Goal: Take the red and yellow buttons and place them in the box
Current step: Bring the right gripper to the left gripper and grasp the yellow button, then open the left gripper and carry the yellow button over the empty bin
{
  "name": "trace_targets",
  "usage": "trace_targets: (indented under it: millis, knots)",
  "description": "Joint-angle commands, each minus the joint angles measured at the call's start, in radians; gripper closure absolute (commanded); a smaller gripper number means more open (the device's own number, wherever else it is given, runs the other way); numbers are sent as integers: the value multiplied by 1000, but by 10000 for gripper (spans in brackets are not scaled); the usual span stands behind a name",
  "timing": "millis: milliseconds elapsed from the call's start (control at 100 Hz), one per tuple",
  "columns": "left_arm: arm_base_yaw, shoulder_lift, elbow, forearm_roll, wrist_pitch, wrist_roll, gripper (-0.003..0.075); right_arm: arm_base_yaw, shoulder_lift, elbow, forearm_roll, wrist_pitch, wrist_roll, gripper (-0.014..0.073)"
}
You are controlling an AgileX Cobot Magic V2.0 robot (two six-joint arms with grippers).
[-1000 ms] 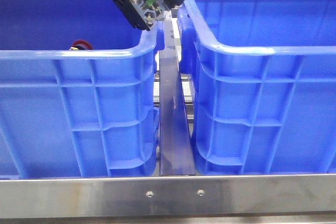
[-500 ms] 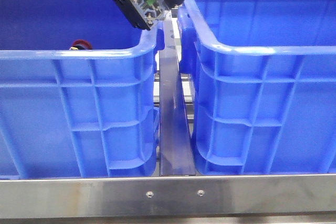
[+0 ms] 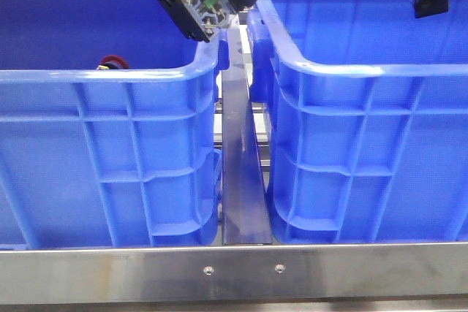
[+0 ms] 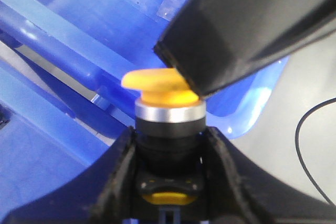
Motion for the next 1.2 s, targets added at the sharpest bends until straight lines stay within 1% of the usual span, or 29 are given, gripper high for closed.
trace_targets:
  millis: [0, 400, 480, 520, 570, 670, 720, 800, 850, 890, 900, 920, 960, 970, 990, 1000, 1040, 1070, 1110, 1190]
  knots:
    - [-8, -30, -30, -19, -64, 1, 594, 1, -19, -34, 65, 53, -18, 119]
    - [-8, -30, -30, -20, -64, 1, 596, 1, -19, -34, 65, 80, -18, 119]
    - [-8, -30, -30, -21, -67, 1, 596, 1, -19, -34, 65, 83, -18, 132]
    - [-8, -30, -30, -21, -68, 1, 596, 1, -19, -34, 65, 83, -18, 154]
    - [-8, -30, -30, -23, -71, 1, 596, 1, -19, -34, 65, 83, -18, 202]
    - [-8, -30, -30, -23, -72, 1, 596, 1, -17, -34, 65, 83, -18, 354]
    - [-8, -30, -30, -23, -72, 1, 596, 1, -16, -34, 65, 83, -18, 405]
    - [-8, -30, -30, -25, -72, 1, 590, 1, -16, -34, 65, 83, -18, 421]
    - [-8, -30, -30, -25, -72, 1, 560, 1, -16, -34, 65, 83, -18, 421]
    - [-8, -30, -30, -25, -72, 1, 503, 1, -16, -34, 65, 83, -18, 421]
    - [-8, -30, -30, -25, -72, 1, 477, 1, -16, -34, 65, 83, -18, 421]
    - [-8, -30, -30, -25, -72, 1, 449, 1, -16, -34, 65, 83, -18, 421]
    - [-8, -30, -32, -25, -76, 1, 352, 1, -16, -34, 65, 83, -18, 421]
    - [-8, -30, -32, -25, -76, 1, 318, 1, -16, -34, 65, 83, -18, 421]
    - [-8, -30, -32, -25, -76, 1, 285, 1, -16, -34, 65, 83, -18, 421]
    - [-8, -30, -34, -25, -76, 1, 253, 1, -16, -34, 65, 83, -18, 421]
    - [-8, -30, -36, -19, -79, 1, 174, 1, -16, -34, 66, 83, -18, 421]
    - [-8, -30, -39, -19, -79, 1, 139, 1, -16, -34, 67, 83, -18, 421]
    - [-8, -30, -43, -19, -79, 1, 113, 1, -16, -36, 70, 80, -18, 421]
    - [-8, -32, -50, -17, -77, 1, 114, -1, -16, -48, 70, 62, -27, 421]
